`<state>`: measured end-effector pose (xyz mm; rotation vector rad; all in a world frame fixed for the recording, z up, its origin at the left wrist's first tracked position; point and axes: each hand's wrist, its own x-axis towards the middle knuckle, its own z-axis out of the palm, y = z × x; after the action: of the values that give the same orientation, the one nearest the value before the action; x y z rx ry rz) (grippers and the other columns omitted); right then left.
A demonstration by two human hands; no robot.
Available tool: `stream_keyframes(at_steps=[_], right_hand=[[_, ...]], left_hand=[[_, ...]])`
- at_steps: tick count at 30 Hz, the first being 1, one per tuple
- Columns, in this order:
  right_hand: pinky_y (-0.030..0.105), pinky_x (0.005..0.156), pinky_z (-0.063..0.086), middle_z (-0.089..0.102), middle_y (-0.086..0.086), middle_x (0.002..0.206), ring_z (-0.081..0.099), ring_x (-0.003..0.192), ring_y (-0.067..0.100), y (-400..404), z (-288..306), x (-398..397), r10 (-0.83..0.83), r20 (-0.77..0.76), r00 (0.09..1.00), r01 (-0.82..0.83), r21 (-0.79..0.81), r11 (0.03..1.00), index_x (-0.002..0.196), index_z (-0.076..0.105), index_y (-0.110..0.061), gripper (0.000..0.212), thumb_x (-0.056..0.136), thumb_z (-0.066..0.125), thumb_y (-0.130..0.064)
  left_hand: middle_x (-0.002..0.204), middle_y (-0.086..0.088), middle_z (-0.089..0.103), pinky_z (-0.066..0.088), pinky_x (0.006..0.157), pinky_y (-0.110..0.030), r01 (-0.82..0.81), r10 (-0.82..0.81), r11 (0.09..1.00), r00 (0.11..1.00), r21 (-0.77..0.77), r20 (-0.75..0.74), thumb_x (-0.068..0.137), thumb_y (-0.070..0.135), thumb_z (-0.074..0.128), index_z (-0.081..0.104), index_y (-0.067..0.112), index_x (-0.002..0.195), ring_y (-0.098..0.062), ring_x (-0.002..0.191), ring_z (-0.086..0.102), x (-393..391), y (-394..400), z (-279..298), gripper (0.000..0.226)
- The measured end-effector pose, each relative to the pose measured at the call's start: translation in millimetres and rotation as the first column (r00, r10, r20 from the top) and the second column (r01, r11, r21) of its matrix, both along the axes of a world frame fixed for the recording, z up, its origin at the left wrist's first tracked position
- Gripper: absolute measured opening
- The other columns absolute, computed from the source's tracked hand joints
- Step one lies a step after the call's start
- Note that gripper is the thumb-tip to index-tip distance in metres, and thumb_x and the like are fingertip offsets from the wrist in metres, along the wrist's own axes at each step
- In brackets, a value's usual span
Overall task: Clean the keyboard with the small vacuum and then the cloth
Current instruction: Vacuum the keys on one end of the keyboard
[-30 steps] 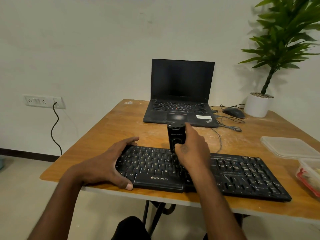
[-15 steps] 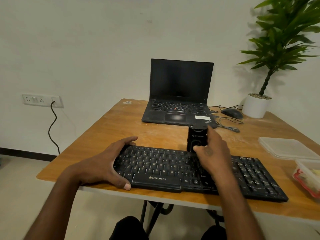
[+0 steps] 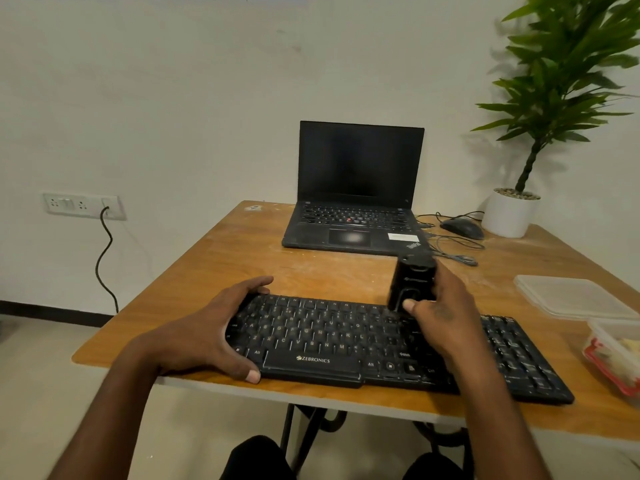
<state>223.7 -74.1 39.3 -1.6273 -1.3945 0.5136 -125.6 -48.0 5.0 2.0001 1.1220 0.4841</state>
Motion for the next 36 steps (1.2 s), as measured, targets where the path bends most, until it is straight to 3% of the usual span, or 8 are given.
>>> stream_keyframes(at_steps=[3,7,9,14,19,27,31,36], right_hand=[[0.042,0.081,0.051,0.064,-0.007,0.104,0.061,0.097,0.020,-1,2,9,-0.070,0.056,0.996,0.068,0.024,0.997,0.124,0.055,-0.032,0.053,0.083,0.067,-0.001],[0.022,0.060,0.037,0.062,-0.010,0.107,0.053,0.090,0.010,3,2,-10,0.022,0.137,0.990,-0.026,0.029,0.999,0.132,0.053,-0.029,0.055,0.086,0.068,-0.003],[0.015,0.060,0.032,0.057,-0.016,0.104,0.052,0.091,0.007,4,2,-19,0.097,0.131,0.987,-0.102,0.032,0.994,0.132,0.053,-0.030,0.055,0.086,0.069,-0.005],[0.028,0.072,0.041,0.058,-0.022,0.101,0.058,0.103,0.011,-4,0,2,0.125,-0.050,0.991,-0.125,0.009,0.992,0.128,0.054,-0.034,0.056,0.085,0.069,-0.002],[0.036,0.081,0.041,0.061,-0.011,0.109,0.054,0.101,0.013,-20,1,23,-0.059,0.076,0.995,0.056,0.038,0.998,0.129,0.053,-0.032,0.054,0.086,0.070,-0.004],[0.034,0.079,0.052,0.065,-0.011,0.112,0.063,0.102,0.014,-26,-4,-30,0.113,0.091,0.989,-0.117,0.044,0.992,0.128,0.051,-0.033,0.051,0.087,0.069,-0.007],[0.030,0.071,0.046,0.060,-0.021,0.102,0.060,0.098,0.009,-30,-3,-8,0.084,-0.015,0.996,-0.084,0.021,0.996,0.123,0.051,-0.040,0.052,0.087,0.068,-0.006],[0.042,0.085,0.051,0.065,-0.012,0.113,0.061,0.106,0.017,-41,-5,5,-0.070,0.084,0.994,0.069,0.015,0.997,0.127,0.049,-0.037,0.052,0.088,0.071,-0.010]], left_hand=[[0.151,0.034,0.029,0.047,0.103,-0.017,-0.007,0.007,1.000,1.000,0.000,0.000,0.054,0.051,0.101,0.013,0.072,0.149,0.017,0.130,0.041,1,-1,1,0.131],[0.152,0.032,0.030,0.045,0.106,-0.020,-0.014,0.014,1.000,1.000,-0.001,0.007,0.054,0.050,0.102,0.014,0.071,0.150,0.012,0.133,0.041,2,-1,2,0.132],[0.153,0.031,0.030,0.045,0.108,-0.022,-0.015,0.015,1.000,1.000,-0.003,0.005,0.053,0.051,0.102,0.014,0.071,0.150,0.010,0.134,0.041,2,-2,2,0.132],[0.153,0.032,0.031,0.045,0.107,-0.020,-0.013,0.013,1.000,1.000,0.004,-0.006,0.053,0.052,0.101,0.014,0.070,0.151,0.010,0.135,0.041,2,0,2,0.133],[0.152,0.034,0.031,0.047,0.100,-0.012,-0.012,0.012,1.000,1.000,0.003,-0.008,0.056,0.047,0.102,0.013,0.070,0.151,0.018,0.128,0.042,0,1,-1,0.132],[0.153,0.031,0.030,0.047,0.098,-0.011,-0.016,0.016,1.000,1.000,0.011,-0.012,0.056,0.050,0.101,0.013,0.069,0.152,0.017,0.128,0.043,2,-1,1,0.132],[0.152,0.032,0.031,0.048,0.096,-0.008,-0.018,0.018,1.000,1.000,0.004,-0.010,0.056,0.049,0.101,0.014,0.070,0.150,0.019,0.126,0.043,1,-2,2,0.130],[0.153,0.030,0.029,0.048,0.101,-0.018,-0.023,0.023,1.000,1.000,0.007,-0.016,0.052,0.055,0.100,0.012,0.072,0.149,0.007,0.134,0.042,3,-3,2,0.132]])
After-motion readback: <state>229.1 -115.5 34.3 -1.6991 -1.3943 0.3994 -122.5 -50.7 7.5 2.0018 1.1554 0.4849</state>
